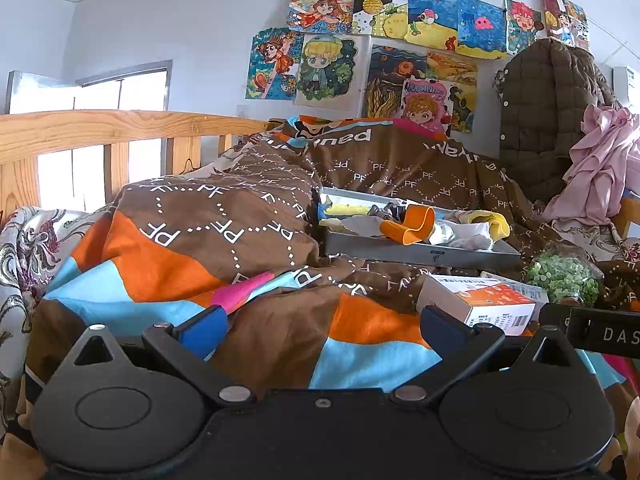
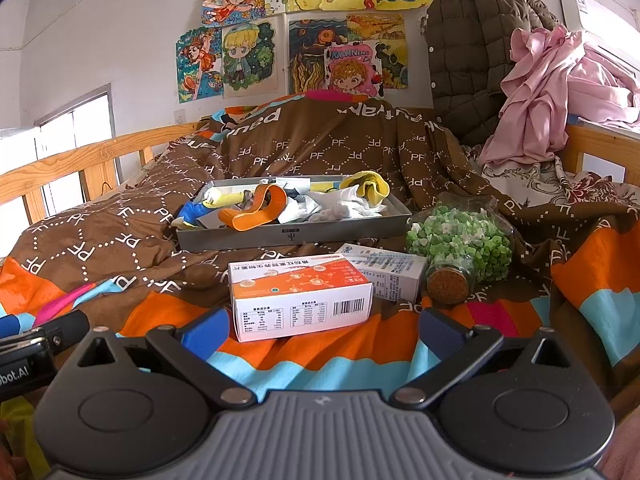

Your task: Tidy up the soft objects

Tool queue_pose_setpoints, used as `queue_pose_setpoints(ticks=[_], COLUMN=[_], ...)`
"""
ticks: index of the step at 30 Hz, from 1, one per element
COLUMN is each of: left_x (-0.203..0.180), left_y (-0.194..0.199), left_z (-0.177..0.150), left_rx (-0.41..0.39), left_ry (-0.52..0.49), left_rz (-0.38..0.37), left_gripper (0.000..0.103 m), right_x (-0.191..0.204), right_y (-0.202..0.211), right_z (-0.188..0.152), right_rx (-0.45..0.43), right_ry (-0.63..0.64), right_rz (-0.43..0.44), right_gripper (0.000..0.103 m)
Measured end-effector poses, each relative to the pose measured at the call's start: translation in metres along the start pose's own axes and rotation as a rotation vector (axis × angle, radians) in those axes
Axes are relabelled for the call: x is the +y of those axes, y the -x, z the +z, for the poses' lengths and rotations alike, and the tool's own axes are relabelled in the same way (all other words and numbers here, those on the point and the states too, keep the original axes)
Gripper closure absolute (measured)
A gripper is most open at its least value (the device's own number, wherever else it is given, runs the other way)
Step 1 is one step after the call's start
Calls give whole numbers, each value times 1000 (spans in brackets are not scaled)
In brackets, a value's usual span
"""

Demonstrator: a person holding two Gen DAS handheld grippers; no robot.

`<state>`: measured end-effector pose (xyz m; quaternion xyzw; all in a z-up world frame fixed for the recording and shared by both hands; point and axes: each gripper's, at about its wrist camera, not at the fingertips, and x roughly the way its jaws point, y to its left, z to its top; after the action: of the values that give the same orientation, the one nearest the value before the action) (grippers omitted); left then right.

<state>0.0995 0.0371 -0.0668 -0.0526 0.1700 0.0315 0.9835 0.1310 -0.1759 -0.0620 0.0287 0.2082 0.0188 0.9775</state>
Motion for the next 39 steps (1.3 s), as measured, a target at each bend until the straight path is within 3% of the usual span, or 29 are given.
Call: queue_pose_setpoints(ticks=[30,39], left_x=[-1,-10], left_y=[3,6], left_z=[4,2], left_rx=[-11,-19], left_ry=[-41,-84], left_rz=[20,-26], left_gripper=[1,1], right_x=[0,1], right_y=[-1,0], right_z=[-3,-2], right_rx=[15,19], right_ry=[-10,-12], right_rz=[0,0], right_gripper=[0,0])
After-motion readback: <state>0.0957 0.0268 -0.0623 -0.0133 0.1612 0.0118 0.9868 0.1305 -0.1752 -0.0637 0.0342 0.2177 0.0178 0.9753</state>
